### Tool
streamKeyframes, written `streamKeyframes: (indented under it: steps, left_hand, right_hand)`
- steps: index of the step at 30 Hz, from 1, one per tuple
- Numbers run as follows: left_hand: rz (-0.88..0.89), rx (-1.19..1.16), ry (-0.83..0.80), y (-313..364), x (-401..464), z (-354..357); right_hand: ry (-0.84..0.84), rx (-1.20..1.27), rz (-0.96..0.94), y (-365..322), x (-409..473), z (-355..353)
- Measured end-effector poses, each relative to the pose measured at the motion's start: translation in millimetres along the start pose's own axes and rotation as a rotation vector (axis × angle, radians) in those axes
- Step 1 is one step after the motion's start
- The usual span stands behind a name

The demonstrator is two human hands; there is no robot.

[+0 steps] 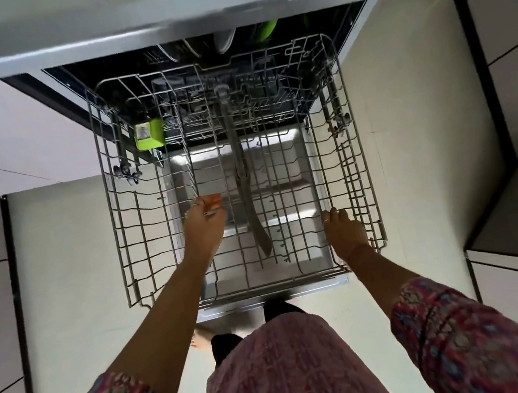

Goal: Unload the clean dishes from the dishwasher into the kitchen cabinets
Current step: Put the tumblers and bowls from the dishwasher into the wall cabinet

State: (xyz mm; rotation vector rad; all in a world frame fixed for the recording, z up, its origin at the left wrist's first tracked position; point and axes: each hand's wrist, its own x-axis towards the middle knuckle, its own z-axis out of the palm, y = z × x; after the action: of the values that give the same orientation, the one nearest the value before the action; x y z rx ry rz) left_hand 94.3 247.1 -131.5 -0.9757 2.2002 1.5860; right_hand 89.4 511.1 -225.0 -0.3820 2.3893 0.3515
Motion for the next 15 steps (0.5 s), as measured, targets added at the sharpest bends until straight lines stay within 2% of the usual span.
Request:
streamKeyframes:
  steps: [4,9,13,15]
  left_hand:
    - [-0.027,0.009,-0.014,-4,-2,3]
    - [-0.071,-0.024,-0.031,-3,-9,3]
    - [-0.051,-0.047,-0.148,5,-19,0]
    - [-0.057,-0.068,-0.228,11,-24,-2]
  right_hand:
    - [-0.007,0.117,-0.023,8,5,-7]
    - [0.062,0.452,-0.037,16,-4,-28]
    - [0.207,0.805,-0.15,10,-17,-59]
    - [0.25,0.838,-0.245,-2,-20,-81]
